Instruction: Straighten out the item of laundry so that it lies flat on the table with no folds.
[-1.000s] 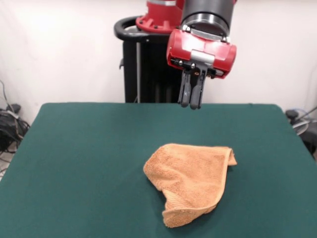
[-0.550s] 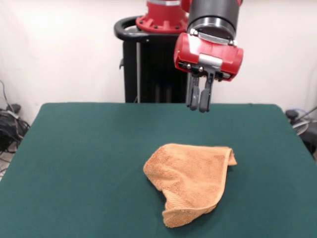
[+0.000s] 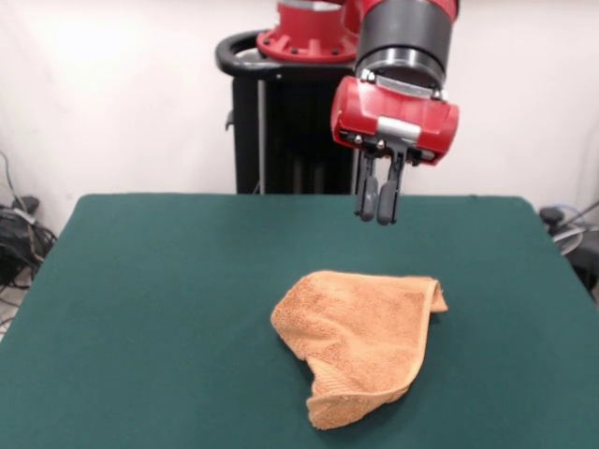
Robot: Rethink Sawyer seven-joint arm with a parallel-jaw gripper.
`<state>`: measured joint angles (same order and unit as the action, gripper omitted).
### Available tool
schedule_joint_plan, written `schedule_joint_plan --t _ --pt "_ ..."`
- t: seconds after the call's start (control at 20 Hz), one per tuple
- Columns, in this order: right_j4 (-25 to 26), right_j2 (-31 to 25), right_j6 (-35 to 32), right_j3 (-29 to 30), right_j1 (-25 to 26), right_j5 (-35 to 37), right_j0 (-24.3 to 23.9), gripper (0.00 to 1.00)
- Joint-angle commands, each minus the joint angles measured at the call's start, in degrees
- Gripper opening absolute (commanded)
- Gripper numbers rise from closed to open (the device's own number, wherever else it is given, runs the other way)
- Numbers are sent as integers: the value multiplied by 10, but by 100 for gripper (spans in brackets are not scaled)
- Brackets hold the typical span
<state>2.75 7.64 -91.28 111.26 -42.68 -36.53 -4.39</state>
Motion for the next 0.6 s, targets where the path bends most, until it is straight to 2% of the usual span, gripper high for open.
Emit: schedule_joint_plan --t 0.05,0.6 --pt "-2 -2 -119 23 18 -5 -6 0" --pt "1 1 -109 15 18 3 -9 0"
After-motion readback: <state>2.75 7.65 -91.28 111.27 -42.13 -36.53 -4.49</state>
